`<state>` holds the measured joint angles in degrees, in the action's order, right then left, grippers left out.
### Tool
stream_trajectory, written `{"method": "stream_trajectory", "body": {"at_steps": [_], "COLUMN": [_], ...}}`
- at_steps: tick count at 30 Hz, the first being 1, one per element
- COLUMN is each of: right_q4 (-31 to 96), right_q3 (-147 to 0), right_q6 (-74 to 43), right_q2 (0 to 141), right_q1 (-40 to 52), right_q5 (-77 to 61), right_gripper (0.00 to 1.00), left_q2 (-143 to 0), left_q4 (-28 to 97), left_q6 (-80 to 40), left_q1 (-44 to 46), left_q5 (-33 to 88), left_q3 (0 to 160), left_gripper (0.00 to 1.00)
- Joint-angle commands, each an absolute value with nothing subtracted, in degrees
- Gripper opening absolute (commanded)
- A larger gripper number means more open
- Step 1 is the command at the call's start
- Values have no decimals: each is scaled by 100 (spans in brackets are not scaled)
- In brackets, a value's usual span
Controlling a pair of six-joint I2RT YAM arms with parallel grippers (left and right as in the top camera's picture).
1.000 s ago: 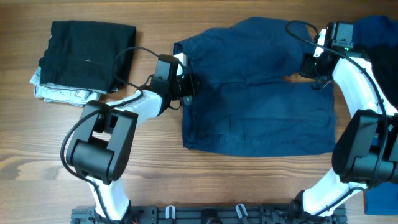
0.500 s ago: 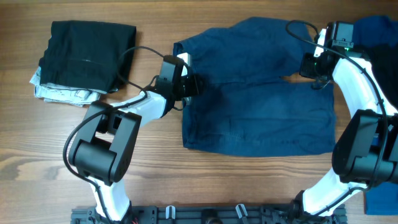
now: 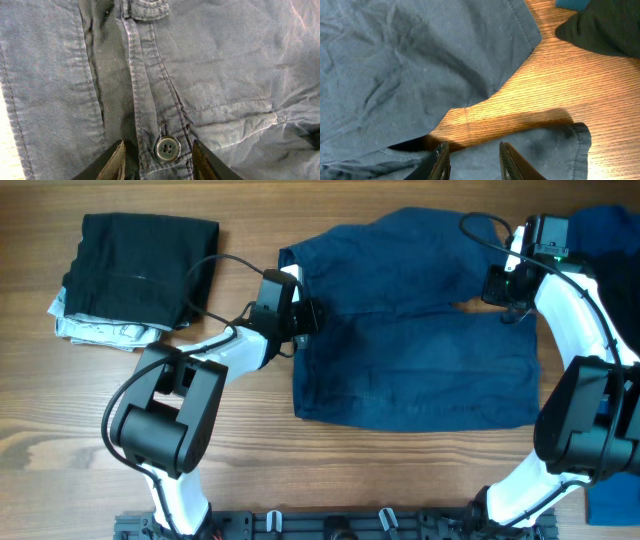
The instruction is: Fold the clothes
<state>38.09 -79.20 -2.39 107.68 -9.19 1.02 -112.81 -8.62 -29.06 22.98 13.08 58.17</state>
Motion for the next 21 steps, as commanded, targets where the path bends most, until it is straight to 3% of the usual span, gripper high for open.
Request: {"method": "stream_trajectory", "body": {"at_steps": [1, 7, 17, 21], "right_q4": [3756, 3732, 3712, 3691], "right_q3": [-7907, -7907, -7907, -7907], "right_q6": [-322, -320, -318, -316], "right_q2": [10739, 10739, 10739, 10739], "right_q1": [-906, -906, -906, -908], "right_q5": [-152, -161, -158, -158], "right_gripper": [33, 33, 33, 32], "left_q2": [-11478, -11701, -11238, -11013], "left_q4": [-871, -1048, -1072, -958], "left_q6": [-2967, -3072, -3070, -3068], "left_q1": [2425, 2534, 2486, 2464], "left_q5": [1208, 1210, 1212, 1210], "left_q3": [5931, 5933, 5940, 5940], "left_gripper": [43, 41, 4, 4]}}
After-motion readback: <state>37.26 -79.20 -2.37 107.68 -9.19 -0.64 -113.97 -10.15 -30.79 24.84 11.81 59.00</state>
